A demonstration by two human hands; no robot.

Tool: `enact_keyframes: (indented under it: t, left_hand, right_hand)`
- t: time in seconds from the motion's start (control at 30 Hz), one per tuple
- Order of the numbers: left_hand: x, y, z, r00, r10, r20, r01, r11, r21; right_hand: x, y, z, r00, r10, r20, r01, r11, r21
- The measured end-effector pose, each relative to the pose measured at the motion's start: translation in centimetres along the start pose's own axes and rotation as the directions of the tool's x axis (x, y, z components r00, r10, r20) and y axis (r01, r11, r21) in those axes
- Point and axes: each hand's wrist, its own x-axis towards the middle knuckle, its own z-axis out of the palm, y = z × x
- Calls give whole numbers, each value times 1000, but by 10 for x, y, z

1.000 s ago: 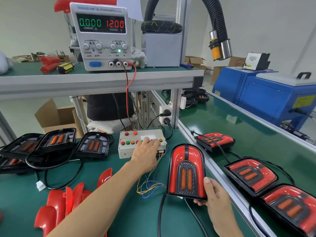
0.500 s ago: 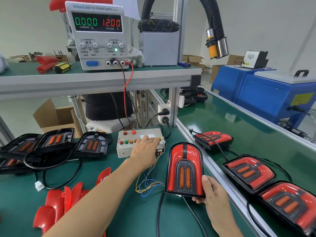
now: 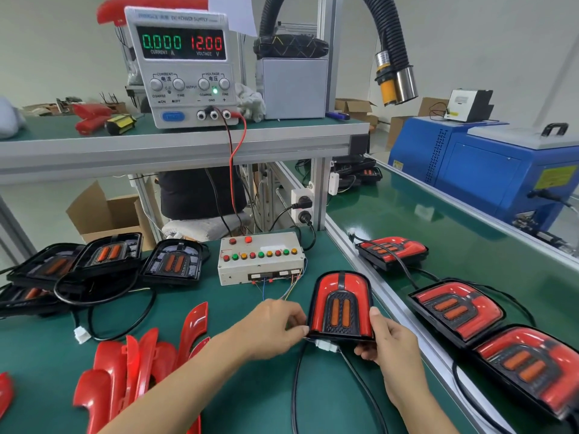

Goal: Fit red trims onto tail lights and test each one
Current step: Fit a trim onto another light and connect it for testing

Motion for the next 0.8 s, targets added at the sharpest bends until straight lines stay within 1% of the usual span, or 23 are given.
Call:
enact_keyframes:
  t: [0.07,0.13,0.2,0.27,0.33,0.4,0.47,0.53,0.6,0.63,0.67,0.7,0.73,0.77,0.8]
  left_hand:
    - [-3,2,-1,1000,-3,-3,3,1000,31]
    - [-7,4,-4,998,-6,66,4,999,36]
    - [-10,6,-4,994,-2,106,-11,994,113]
    - [-12,8,1,998,21,51,-32,974,225]
    - [-14,12,9,999,37,-14,-32,971,238]
    - [-14,14,17,998,26,-52,-14,974,226]
    - [-18,14,19,998,23,-59,-11,981,191]
    - [-23,13,13,997,53,-56,-48,995,82]
    - [-31,11,5,990,106,-91,-110,993,-44]
    - [-35,10,0,983,129,-127,-140,987,-80]
    - [-38,9,-3,975,148,-168,-166,981,-101]
    - [-41,8,-6,964,165,-209,-192,975,-113]
    - [-44,8,-8,952,185,-243,-219,968,-120]
    - [-45,9,-10,941,206,-267,-245,962,-121]
    - [-46,11,-10,932,228,-282,-268,957,-115]
  right_hand:
    - [2,-5,1,999,48,-8,-48,999,21]
    - [5,-9,1,995,97,-18,-96,994,46]
    - [6,-12,1,991,133,-21,-131,990,53]
    - [7,-13,3,990,141,-26,-140,989,50]
    - [7,-15,4,988,150,-45,-148,987,57]
    - [7,-16,4,985,162,-54,-157,985,78]
    - [5,-17,3,985,171,-38,-166,981,103]
    - [3,-18,2,986,169,-15,-166,980,108]
    - [-2,-18,1,989,149,-15,-148,987,67]
    - [-6,-16,0,992,117,-45,-118,993,-21]
    - [-12,-15,-1,994,52,-97,-68,983,-168]
    - [-19,-13,-3,986,-53,-158,-2,944,-329]
    - [-29,-12,-3,960,-194,-200,90,895,-437]
    - [-39,-14,-3,923,-329,-197,201,853,-481]
    - [-47,-16,-2,894,-425,-142,309,814,-491]
